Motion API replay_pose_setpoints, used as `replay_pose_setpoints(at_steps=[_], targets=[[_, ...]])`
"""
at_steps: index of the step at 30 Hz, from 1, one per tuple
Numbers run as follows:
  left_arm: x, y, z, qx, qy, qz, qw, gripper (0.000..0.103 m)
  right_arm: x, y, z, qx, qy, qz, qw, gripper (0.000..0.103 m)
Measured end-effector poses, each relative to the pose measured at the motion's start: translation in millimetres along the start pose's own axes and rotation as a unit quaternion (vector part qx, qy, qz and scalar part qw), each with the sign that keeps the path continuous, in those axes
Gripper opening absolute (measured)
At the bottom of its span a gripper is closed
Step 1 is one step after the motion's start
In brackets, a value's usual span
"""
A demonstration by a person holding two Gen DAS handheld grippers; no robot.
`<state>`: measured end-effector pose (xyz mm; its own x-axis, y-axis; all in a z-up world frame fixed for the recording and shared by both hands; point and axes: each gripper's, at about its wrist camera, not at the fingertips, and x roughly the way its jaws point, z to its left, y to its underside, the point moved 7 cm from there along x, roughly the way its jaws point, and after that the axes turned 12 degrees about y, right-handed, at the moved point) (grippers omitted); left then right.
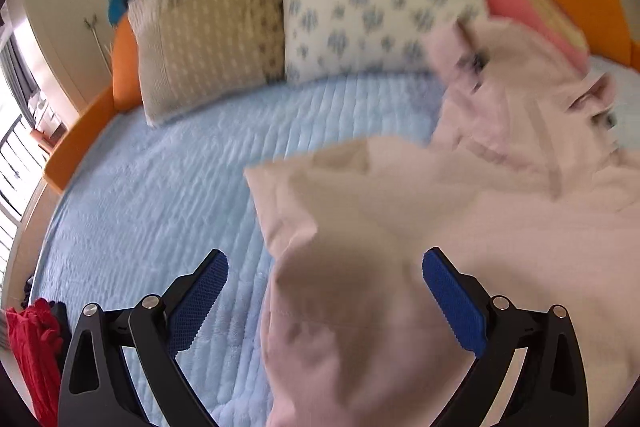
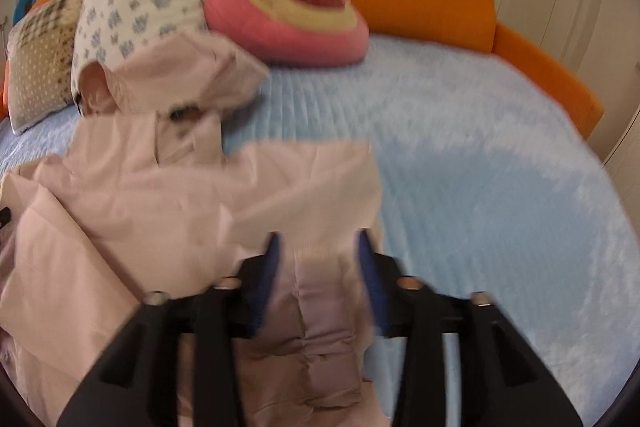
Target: Fold large clothes
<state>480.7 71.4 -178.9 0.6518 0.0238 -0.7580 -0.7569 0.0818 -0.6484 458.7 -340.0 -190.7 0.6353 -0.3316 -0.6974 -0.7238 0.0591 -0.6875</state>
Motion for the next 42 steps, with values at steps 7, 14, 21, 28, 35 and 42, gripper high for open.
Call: replay_pose_setpoints(at_steps=[7, 14, 21, 28, 35, 42], targets=[[-35, -46, -53, 0.009, 0.107, -0.014, 0.9941, 0.100, -8, -56, 31, -0.007, -0.023, -0.017, 1.000, 0.057], [42, -119, -69, 0.022, 0.041, 0.017, 0.9988, 0.099, 50, -124, 61, 0.024, -0.042, 0.005, 0.999, 0.057], [104, -159, -71, 0.021, -0.015, 0.041, 0.9988, 0.099, 105, -150, 79, 0.026, -0.038, 0.047, 0.998, 0.057], [140, -161, -76, -0.014, 0.044, 0.086, 0.9952, 0.085, 141, -140, 93, 0.019, -0.042, 0.072, 0.996, 0.053], [160, -143, -79, -0.025, 0.067, 0.098, 0.9926, 0.047, 152, -134, 110, 0.023, -0.062, 0.077, 0.995, 0.015], [147, -154, -84, -0.026, 0.079, 0.077, 0.9935, 0.019, 141, -138, 117, 0.027, -0.065, 0.073, 0.995, 0.006]])
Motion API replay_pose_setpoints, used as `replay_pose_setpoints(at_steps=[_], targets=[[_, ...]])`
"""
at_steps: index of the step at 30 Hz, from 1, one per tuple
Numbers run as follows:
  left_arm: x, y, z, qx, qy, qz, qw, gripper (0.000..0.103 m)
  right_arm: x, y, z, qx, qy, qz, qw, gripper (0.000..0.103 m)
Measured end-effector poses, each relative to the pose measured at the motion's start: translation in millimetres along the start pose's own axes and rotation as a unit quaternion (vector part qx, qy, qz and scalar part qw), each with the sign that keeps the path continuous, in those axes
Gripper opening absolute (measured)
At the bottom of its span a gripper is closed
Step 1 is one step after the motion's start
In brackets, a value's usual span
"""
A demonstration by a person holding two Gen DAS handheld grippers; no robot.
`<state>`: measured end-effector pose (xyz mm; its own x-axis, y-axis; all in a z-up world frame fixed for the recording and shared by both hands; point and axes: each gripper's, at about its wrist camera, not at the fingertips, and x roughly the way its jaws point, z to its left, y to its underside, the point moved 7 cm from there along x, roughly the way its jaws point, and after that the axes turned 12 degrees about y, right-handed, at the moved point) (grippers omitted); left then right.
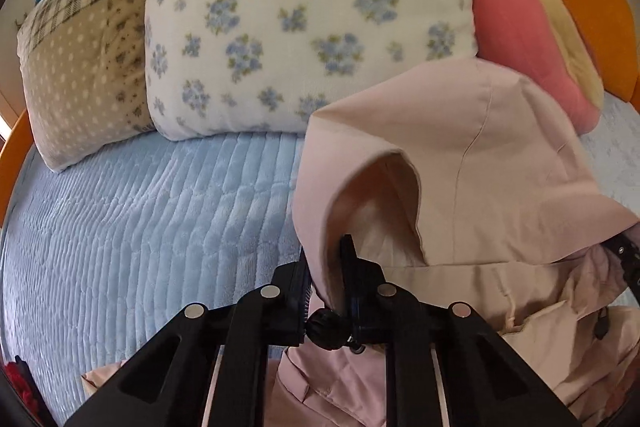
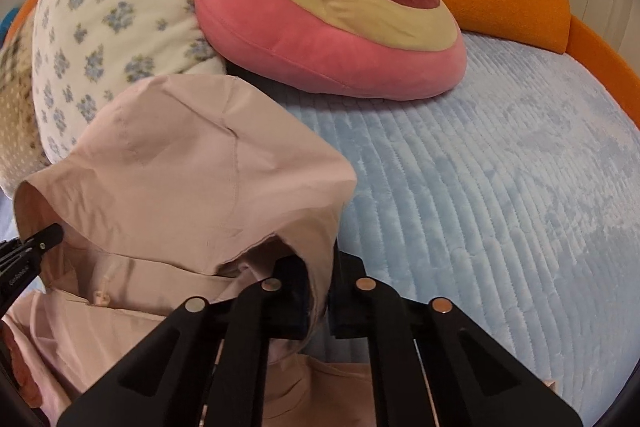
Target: Fold large clothes
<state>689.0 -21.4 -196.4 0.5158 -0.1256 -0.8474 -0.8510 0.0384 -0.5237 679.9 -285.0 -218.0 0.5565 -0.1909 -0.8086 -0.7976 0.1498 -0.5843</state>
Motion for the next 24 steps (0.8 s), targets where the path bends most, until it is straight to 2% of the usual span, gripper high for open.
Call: replay_pose_setpoints(at_steps=[4, 8, 12, 13, 17, 20, 24], targets=[[-25, -7, -6, 0.004, 0.015, -0.027, 0.9995, 0.019, -25, -7, -1, 0.012, -0.026, -0.020, 0.999, 0.005], [-68, -9, -13, 0.001, 0.059, -0.061, 0.9964, 0.019, -79, -16, -6, 0.025, -0.074, -0.067, 0.995, 0.005], [-129, 10, -23, 0.030, 0.098, -0.107, 0.9890, 0.015, -143, -4, -11, 0.013, -0.112, -0.121, 0.986, 0.005], [-142, 17, -25, 0.036, 0.105, -0.117, 0.9869, 0.012, -157, 3, -12, 0.008, -0.118, -0.133, 0.984, 0.005], [-184, 56, -25, 0.060, 0.129, -0.127, 0.9817, 0.012, -209, 50, -22, -0.021, -0.139, -0.171, 0.975, 0.005], [-203, 95, -20, 0.065, 0.133, -0.124, 0.9811, 0.012, -229, 86, -30, -0.026, -0.156, -0.171, 0.973, 0.005], [-209, 148, -23, 0.071, 0.132, -0.119, 0.9815, 0.012, -237, 138, -39, -0.041, -0.161, -0.160, 0.973, 0.005]])
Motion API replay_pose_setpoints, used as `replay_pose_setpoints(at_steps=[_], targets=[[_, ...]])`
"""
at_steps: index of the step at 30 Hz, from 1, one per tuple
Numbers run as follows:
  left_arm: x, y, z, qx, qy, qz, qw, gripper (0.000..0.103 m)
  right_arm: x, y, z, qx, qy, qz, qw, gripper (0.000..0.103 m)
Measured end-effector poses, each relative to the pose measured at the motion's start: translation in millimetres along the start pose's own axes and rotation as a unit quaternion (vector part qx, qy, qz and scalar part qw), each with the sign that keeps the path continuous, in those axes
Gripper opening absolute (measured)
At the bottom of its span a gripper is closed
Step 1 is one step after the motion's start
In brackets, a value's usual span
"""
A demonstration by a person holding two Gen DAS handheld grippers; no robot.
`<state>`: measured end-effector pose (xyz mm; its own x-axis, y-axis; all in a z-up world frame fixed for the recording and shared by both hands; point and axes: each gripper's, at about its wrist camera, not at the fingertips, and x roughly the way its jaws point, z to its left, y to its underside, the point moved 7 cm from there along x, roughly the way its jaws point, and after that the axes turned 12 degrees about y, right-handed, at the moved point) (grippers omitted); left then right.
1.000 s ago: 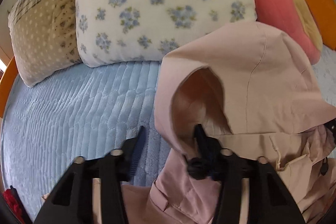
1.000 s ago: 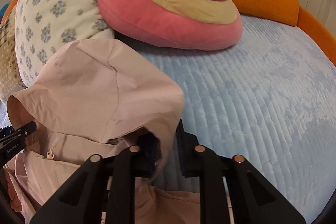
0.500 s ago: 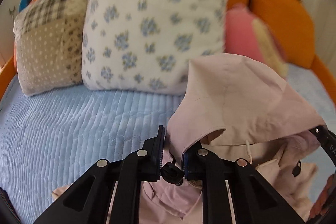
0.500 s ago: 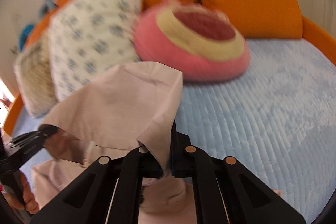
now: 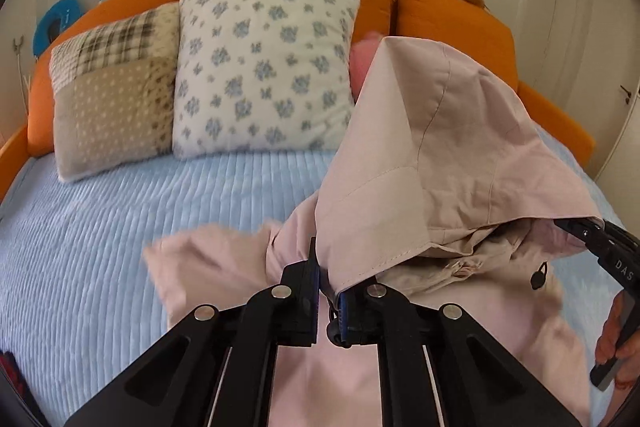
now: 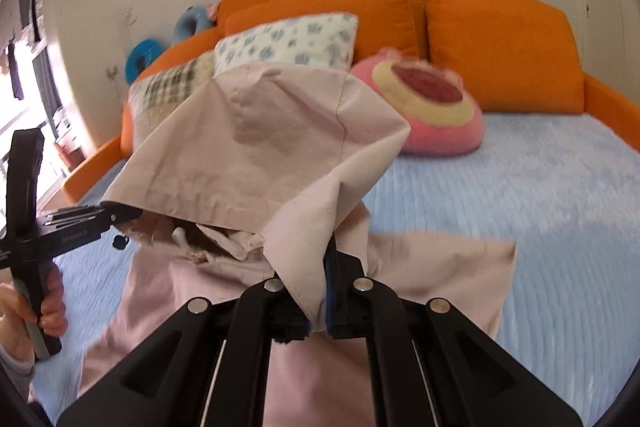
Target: Fold large clothes
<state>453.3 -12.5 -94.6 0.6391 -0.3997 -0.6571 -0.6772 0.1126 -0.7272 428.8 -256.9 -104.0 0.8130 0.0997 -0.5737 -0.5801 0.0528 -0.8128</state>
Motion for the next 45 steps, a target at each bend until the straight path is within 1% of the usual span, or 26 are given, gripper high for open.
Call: replay_pose_setpoints(at_steps=[4, 6, 9, 12, 15, 16, 18, 19, 20, 21, 22, 25, 26, 27, 28, 29, 30, 31, 32, 35, 37, 40, 42, 43, 44, 45], targets=[[-2, 54, -1, -0.022, 0.015, 0.011, 0.9996, 0.012, -9, 50, 4, -0.028, 0.015, 0.015, 0.999, 0.005], [4, 78, 0, -0.026, 0.010, 0.015, 0.9995, 0.013, -9, 73, 7, -0.037, 0.020, 0.021, 0.999, 0.005], [27, 113, 7, -0.051, 0.015, 0.047, 0.9974, 0.013, 6, 108, 4, -0.039, 0.031, 0.053, 0.997, 0.005], [50, 137, 13, -0.046, -0.006, 0.071, 0.9964, 0.013, 31, 138, 3, -0.057, 0.051, 0.093, 0.993, 0.006], [48, 142, 10, -0.037, -0.011, 0.068, 0.9969, 0.015, 28, 145, 9, -0.091, 0.075, 0.087, 0.989, 0.007], [44, 143, 9, -0.035, -0.011, 0.068, 0.9970, 0.018, 22, 145, 11, -0.104, 0.085, 0.083, 0.987, 0.011], [32, 147, 7, -0.038, -0.004, 0.066, 0.9971, 0.025, 13, 145, 13, -0.111, 0.092, 0.080, 0.986, 0.027], [24, 149, 6, -0.038, -0.002, 0.065, 0.9972, 0.029, 3, 147, 12, -0.115, 0.093, 0.081, 0.986, 0.044], [17, 151, 4, -0.037, 0.001, 0.064, 0.9973, 0.037, -4, 148, 12, -0.115, 0.090, 0.080, 0.986, 0.063], [8, 154, 4, -0.036, -0.001, 0.062, 0.9974, 0.040, -14, 149, 11, -0.116, 0.089, 0.074, 0.986, 0.069], [1, 154, 4, -0.037, 0.001, 0.061, 0.9975, 0.042, -25, 151, 8, -0.117, 0.094, 0.067, 0.986, 0.070], [-25, 158, 2, -0.048, 0.012, 0.058, 0.9971, 0.044, -65, 151, 1, -0.109, 0.099, 0.045, 0.988, 0.070], [-32, 158, 1, -0.051, 0.014, 0.058, 0.9969, 0.045, -83, 144, 0, -0.107, 0.105, 0.026, 0.988, 0.070], [-39, 158, 0, -0.055, 0.016, 0.058, 0.9967, 0.046, -91, 139, -1, -0.108, 0.103, 0.017, 0.989, 0.070], [-44, 158, -2, -0.057, 0.016, 0.058, 0.9966, 0.052, -101, 134, 2, -0.113, 0.100, 0.009, 0.989, 0.071], [-50, 159, -5, -0.056, 0.016, 0.057, 0.9967, 0.062, -107, 126, 7, -0.118, 0.096, 0.002, 0.988, 0.071], [-55, 162, -10, -0.049, 0.016, 0.056, 0.9971, 0.067, -110, 119, 13, -0.121, 0.087, -0.003, 0.989, 0.072], [-59, 166, -13, -0.045, 0.015, 0.056, 0.9973, 0.075, -108, 115, 17, -0.122, 0.076, -0.001, 0.990, 0.072], [-60, 170, -17, -0.042, 0.020, 0.058, 0.9972, 0.076, -105, 115, 30, -0.130, 0.054, 0.007, 0.990, 0.071], [-62, 184, -18, -0.049, 0.015, 0.066, 0.9965, 0.075, -94, 115, 58, -0.137, 0.028, 0.014, 0.990, 0.071], [-61, 194, -17, -0.060, 0.018, 0.077, 0.9951, 0.074, -89, 112, 75, -0.127, 0.009, 0.015, 0.992, 0.071], [-61, 207, -14, -0.066, 0.015, 0.083, 0.9942, 0.074, -73, 110, 97, -0.138, 0.006, 0.016, 0.990, 0.071], [-57, 214, -13, -0.069, 0.015, 0.092, 0.9933, 0.074, -57, 115, 108, -0.142, -0.001, 0.037, 0.989, 0.070], [-53, 218, -12, -0.075, 0.016, 0.098, 0.9923, 0.074, -44, 118, 110, -0.139, 0.001, 0.052, 0.989, 0.059], [-51, 222, -11, -0.079, 0.015, 0.101, 0.9917, 0.074, -31, 123, 110, -0.138, 0.009, 0.069, 0.988, 0.043], [-50, 224, -10, -0.079, 0.013, 0.103, 0.9915, 0.074, -20, 127, 110, -0.141, 0.014, 0.083, 0.986, 0.036]])
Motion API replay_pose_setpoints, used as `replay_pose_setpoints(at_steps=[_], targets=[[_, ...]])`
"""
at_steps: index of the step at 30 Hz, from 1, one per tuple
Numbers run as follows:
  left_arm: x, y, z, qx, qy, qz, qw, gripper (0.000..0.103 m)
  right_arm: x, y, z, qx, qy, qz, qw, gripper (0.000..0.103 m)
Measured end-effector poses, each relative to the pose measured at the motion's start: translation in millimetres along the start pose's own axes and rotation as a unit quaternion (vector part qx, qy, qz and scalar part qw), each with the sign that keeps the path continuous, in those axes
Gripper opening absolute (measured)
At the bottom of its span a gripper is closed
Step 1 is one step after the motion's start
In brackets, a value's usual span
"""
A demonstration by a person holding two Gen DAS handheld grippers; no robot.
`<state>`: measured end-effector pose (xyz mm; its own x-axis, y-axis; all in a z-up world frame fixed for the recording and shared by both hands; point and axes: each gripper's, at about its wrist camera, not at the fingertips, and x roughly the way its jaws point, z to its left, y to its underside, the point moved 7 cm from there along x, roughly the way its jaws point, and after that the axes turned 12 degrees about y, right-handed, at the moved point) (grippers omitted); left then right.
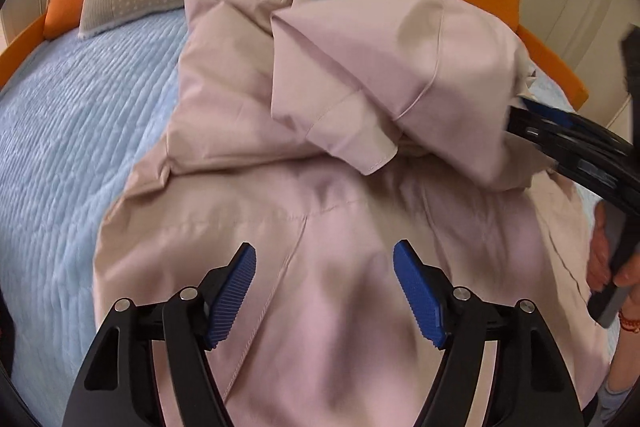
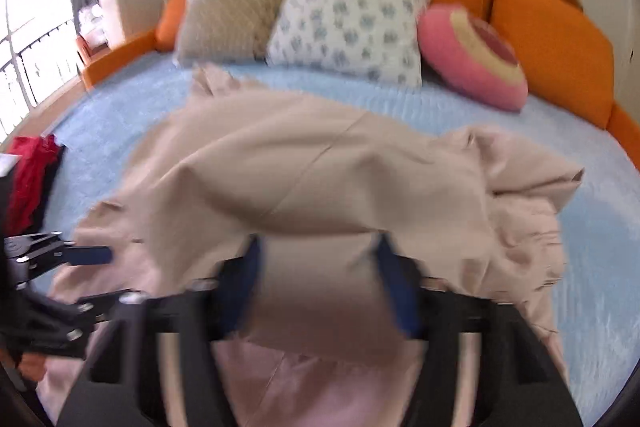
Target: Fold large clothes
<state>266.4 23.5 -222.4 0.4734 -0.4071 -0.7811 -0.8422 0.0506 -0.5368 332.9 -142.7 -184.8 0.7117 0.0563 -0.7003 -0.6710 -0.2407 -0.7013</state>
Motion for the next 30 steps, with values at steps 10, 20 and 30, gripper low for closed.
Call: replay_pose_setpoints(at_steps=[10, 20, 30], targets=[[-46, -29, -28, 0.025, 0.010, -0.056, 0.9980, 0.074, -4, 26, -5, -0.002, -0.022, 0.029, 0.999, 0.007], [-67, -84, -64, 0.083, 0.008, -0.077, 0.9935, 0.080, -81, 75, -19, -0.031, -0.024, 0.042, 0.998, 0.006], [54, -21, -34, 0.081, -0.062, 0.046, 0.9937, 0.070, -31, 131, -20, -0.016, 0.001, 0.108, 0.994, 0.006]])
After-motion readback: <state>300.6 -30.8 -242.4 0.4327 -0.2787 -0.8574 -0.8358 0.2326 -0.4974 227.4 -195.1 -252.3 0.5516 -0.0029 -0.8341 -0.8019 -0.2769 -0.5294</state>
